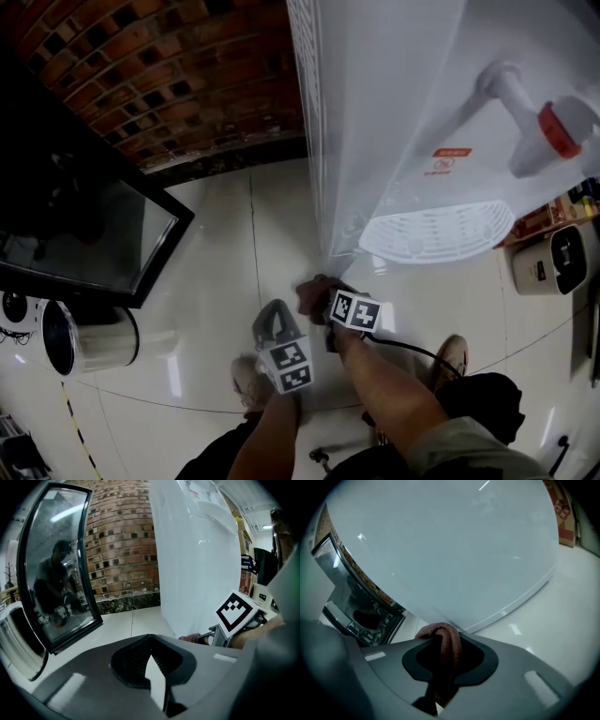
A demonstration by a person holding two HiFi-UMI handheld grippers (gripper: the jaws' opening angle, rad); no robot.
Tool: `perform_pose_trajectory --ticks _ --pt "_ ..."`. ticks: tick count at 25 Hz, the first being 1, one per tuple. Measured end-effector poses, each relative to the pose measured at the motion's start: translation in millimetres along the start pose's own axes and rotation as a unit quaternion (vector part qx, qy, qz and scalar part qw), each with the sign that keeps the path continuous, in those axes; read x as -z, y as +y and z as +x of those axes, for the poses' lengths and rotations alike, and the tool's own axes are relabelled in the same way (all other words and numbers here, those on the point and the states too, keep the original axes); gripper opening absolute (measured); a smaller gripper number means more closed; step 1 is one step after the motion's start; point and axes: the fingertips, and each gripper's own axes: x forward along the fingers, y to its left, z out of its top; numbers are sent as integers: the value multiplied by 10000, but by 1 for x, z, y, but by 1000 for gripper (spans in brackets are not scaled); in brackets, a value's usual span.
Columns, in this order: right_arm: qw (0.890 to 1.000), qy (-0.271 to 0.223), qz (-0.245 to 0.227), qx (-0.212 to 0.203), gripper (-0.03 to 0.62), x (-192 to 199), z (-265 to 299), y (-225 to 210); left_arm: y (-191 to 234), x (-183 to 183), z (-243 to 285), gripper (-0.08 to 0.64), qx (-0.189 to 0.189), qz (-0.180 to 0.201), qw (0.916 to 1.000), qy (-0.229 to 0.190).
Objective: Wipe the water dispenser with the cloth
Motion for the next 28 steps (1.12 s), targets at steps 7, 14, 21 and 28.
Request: perform_pose_trajectory --ticks 7,14,21,28 --pt "9996 -102 20 257 83 -12 -17 -26 -33 -9 -1 0 299 146 9994 -87" --pt "9956 -438 464 688 82 -54 -51 -105 -100 -19 1 0 769 332 9964 -122" --pt "9872 -896 926 936 81 -96 -90 -173 -191 -35 -2 0 1486 609 9867 -254" --pt "9815 -1072 1089 1152 83 -134 -117 -231 -240 -48 -11 0 1773 751 9807 -353"
